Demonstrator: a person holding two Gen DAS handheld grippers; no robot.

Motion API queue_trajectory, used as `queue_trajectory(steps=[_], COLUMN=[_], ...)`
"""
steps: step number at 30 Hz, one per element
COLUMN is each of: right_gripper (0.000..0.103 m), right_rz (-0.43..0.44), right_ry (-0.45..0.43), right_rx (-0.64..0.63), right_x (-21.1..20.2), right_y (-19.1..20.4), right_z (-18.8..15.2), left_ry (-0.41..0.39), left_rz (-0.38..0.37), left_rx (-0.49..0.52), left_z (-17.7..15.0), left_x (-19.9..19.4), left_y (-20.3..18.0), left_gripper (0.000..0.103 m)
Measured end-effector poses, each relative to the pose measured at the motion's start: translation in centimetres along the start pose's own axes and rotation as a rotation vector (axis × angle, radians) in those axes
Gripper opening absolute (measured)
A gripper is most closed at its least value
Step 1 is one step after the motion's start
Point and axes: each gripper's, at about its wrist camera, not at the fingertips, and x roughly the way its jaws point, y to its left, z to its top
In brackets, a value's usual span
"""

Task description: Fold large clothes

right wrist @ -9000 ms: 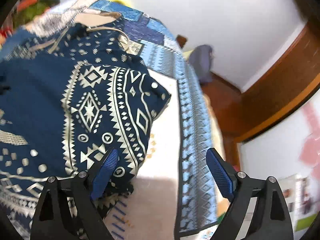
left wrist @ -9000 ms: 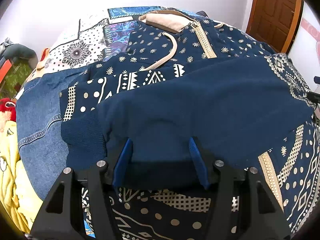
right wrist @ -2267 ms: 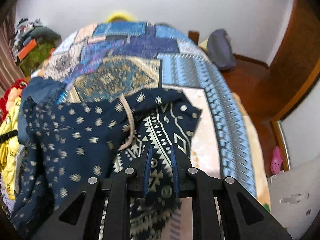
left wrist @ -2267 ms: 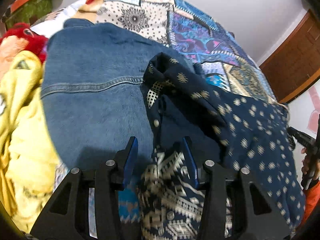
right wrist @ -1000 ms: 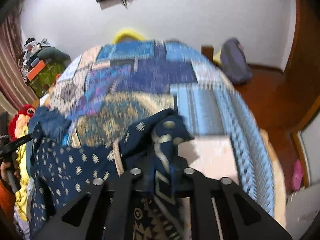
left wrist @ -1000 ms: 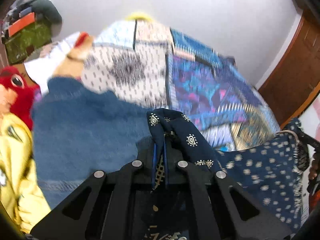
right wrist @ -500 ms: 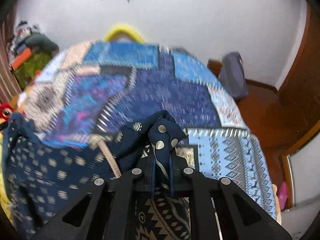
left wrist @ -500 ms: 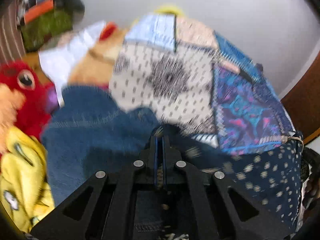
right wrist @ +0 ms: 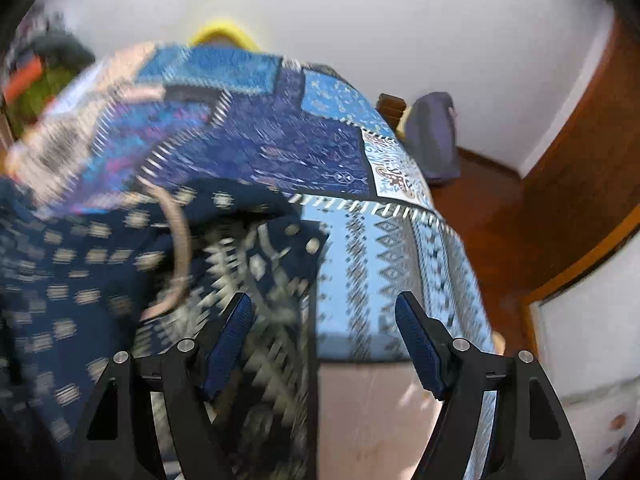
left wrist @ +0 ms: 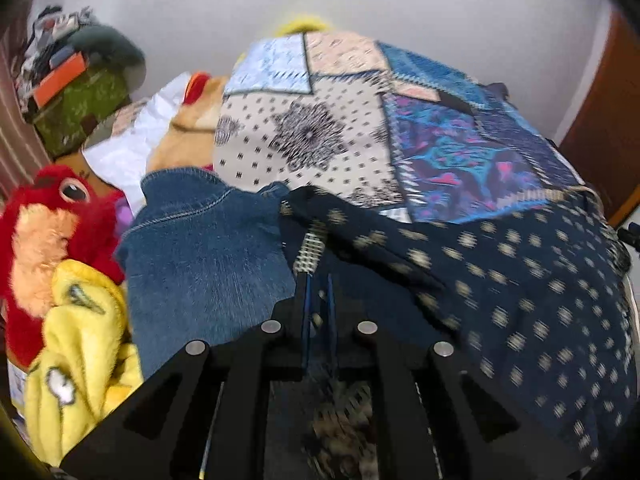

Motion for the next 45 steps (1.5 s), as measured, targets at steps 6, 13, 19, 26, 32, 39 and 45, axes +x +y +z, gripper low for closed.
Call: queue_trajectory(steps=[6,13,19,26,32,39,45], right_gripper=[0.072,0.073,0.074,0.074,0.074,0.070,0.037], right_rz=[0.121,0.169,0.217,0.316,0.324,0.384,0.441], right_ry=[-0.058,-0.090,-0.078,0.021,0.107,0.183,0.159], right_rx=[0.031,-0.040,-0.047,0.018,0.028,0.037,0.084], right_x=[-8.4,-16.8,-20.9,-21.6,-20.5,-19.1,-18.7], right_y=[0.3,1.7,2.0,2.0,2.1,2.1,2.3], right_z=[-2.8,-7.8,-13.3,-20.0,-24.4,-27.0,-27.4], left_ry=[-0.074,-0.133,-0.134,0.053,0.206,0.398,0.343], left_rz=[-0.021,-0.030,-0.032,-0.098,-0.158,-0.322,-0.350], left_rx=[0.049,0.086,0.107,0.069,0.023,-0.099,-0.147], left_z=[-1.7,-6.0,-11.0,-17.6,-23.6,-28.9,-29.3], left_x=[-6.9,-14.3,-17.6,-16.2,-14.2,-10.7,-10.8], left_y=[-2.1,-3.7,-4.1,-3.4,-2.6,-2.2,-2.5], left_gripper=[0.053,0.082,0.084,0.084,0.084,0.070,0.022])
